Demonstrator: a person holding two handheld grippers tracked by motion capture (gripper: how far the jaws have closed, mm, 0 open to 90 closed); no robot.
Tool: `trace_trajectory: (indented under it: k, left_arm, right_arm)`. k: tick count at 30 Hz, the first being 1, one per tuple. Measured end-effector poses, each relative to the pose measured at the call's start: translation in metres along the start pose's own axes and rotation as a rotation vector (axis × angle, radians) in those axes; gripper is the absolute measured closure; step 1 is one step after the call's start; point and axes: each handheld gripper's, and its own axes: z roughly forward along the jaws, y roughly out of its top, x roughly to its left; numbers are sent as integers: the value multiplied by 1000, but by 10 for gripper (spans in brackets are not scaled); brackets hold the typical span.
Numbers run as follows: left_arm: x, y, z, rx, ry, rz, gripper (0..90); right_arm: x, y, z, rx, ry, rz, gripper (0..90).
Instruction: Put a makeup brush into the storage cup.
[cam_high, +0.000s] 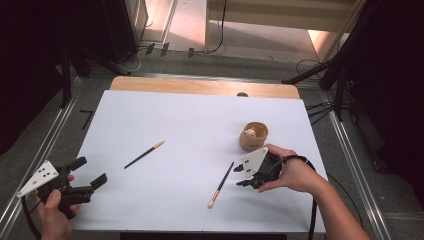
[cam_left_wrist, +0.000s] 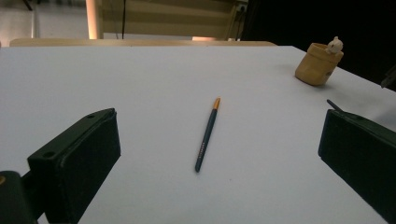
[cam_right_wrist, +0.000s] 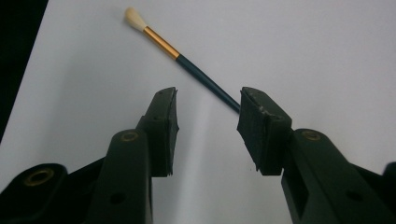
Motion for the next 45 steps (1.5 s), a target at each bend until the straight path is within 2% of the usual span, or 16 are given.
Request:
trace_trajectory:
  k: [20,25,29,37,45]
  left_arm:
    - [-2,0,3,7,-7,7,0]
    - [-3,0,3,11,-7,8,0]
    - [-3,0,4,13,-8,10,0]
    - [-2,0,4,14,-11,10,0]
    - [-3,0,5,17,-14,10,0]
  right_arm:
    - [-9,15,20,95,39,-115,625]
    - [-11,19,27,98,40,-170,657]
    - [-14,22,31,129,49,-216,666]
    - [-18,30,31,144,55,-275,680]
    - [-21,38,37,185,72,-340,699]
